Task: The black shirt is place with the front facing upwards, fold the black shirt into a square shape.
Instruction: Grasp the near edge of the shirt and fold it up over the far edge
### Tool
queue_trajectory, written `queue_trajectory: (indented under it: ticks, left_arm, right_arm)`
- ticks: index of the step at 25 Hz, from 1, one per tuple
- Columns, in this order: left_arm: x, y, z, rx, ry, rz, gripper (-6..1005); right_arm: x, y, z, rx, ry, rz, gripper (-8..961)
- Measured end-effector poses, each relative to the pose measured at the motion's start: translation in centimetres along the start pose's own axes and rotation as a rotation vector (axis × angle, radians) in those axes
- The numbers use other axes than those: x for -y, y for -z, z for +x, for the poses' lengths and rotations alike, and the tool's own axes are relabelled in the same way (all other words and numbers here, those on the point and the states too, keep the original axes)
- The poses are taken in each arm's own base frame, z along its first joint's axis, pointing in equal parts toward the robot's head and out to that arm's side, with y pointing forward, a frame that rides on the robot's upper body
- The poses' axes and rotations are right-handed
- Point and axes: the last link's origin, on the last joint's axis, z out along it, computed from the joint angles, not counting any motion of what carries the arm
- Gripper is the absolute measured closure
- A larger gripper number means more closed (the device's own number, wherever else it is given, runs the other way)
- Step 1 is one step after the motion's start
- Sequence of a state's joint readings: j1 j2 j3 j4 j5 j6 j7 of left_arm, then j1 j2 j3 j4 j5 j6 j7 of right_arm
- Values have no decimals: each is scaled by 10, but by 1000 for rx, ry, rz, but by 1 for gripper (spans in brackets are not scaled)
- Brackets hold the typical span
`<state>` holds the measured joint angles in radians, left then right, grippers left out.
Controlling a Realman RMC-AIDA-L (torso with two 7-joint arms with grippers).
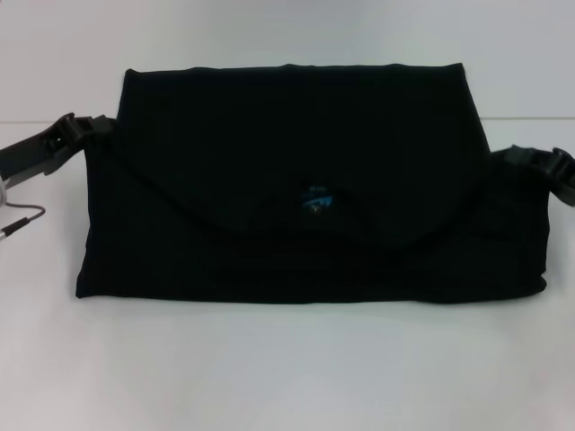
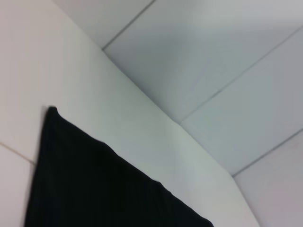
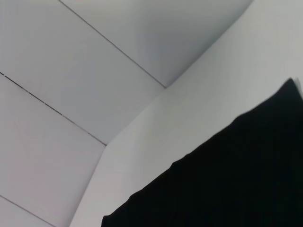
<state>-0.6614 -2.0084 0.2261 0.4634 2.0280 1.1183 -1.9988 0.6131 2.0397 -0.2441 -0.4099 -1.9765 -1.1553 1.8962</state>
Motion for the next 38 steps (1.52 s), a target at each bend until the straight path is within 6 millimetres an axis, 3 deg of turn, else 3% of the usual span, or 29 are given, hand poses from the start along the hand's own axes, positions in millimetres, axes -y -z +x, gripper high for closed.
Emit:
queue_trajectory:
  ticks: [9, 27, 29, 34, 38]
  left_arm:
    - [-9, -17, 3, -33, -47, 13, 995]
    - [2, -38, -32, -31, -88, 177, 980]
    - [1, -38, -33, -30, -83, 177, 911]
    - [5, -34, -38, -25, -33, 173, 726]
    - [13, -20, -38, -18, 31, 152, 532]
  right_arm:
    - [-17, -23, -16, 40, 122, -14, 879]
    - [-4, -43, 1, -2, 198, 154, 868]
    - [-3, -42, 1, -1, 192, 158, 867]
    - [4, -34, 5, 1, 149, 171, 677]
    - [11, -21, 9, -5, 99, 156, 512]
